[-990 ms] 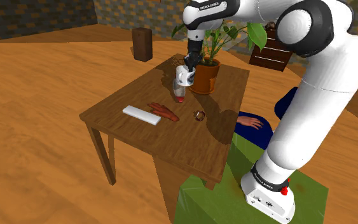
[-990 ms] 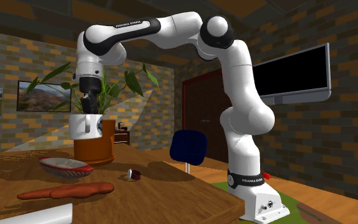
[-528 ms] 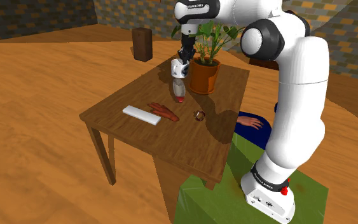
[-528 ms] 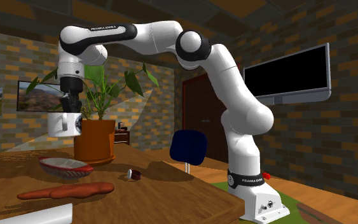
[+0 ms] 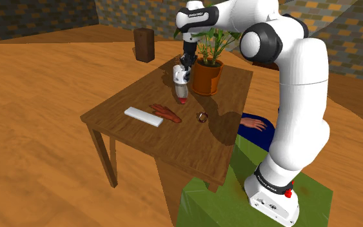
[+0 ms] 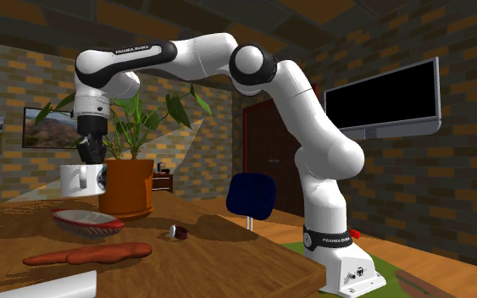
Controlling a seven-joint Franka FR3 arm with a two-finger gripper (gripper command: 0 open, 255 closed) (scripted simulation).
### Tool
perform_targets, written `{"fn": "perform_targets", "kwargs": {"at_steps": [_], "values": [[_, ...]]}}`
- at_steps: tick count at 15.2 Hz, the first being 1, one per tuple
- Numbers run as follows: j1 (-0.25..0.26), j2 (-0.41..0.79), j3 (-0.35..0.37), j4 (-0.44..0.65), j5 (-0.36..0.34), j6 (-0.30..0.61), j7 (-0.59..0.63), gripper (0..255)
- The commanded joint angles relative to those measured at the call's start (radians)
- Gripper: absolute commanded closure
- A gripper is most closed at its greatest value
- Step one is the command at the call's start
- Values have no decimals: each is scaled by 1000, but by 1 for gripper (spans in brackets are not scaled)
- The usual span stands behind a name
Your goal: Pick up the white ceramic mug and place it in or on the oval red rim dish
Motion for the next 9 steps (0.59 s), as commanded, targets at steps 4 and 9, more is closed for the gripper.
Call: {"fn": "perform_targets", "kwargs": {"at_steps": [4,9], "values": [[0,9,1,-53,3,63,-6,255],[1,22,4,-101,6,123,-10,255]]}}
